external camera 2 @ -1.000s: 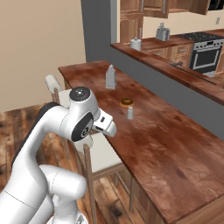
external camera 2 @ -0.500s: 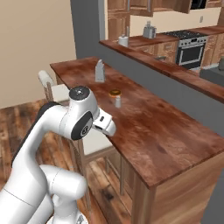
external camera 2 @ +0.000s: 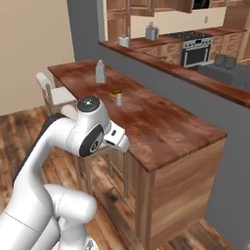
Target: Move the shaker and shaker from the cabinet to the dining counter.
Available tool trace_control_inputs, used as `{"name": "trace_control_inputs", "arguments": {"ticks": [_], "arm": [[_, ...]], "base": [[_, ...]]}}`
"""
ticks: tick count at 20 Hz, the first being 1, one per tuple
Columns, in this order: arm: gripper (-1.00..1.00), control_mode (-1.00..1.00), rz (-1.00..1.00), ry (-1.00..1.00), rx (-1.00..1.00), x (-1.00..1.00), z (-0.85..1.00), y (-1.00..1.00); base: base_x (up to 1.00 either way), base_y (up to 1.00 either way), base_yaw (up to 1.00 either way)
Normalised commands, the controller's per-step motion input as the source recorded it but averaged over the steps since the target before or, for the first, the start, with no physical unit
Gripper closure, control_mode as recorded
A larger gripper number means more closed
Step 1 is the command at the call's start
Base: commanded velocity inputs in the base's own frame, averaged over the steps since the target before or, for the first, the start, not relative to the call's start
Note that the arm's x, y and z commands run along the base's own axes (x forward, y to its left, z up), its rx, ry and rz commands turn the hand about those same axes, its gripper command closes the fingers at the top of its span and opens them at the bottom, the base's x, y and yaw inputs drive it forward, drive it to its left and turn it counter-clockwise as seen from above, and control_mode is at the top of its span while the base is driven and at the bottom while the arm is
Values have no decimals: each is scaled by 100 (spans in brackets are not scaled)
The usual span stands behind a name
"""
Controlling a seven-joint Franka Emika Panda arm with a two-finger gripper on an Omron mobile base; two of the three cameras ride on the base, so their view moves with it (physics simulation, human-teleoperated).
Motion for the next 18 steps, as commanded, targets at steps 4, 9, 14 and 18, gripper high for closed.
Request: {"name": "trace_control_inputs", "arguments": {"ticks": [4,9,14,18], "arm": [[-100,100,0,0,0,0,0,0],[-100,100,0,0,0,0,0,0],[-100,100,0,0,0,0,0,0],[-100,100,0,0,0,0,0,0]], "base": [[-73,-29,-10],[-67,-35,-13],[-43,-23,-34],[0,0,-91]]}}
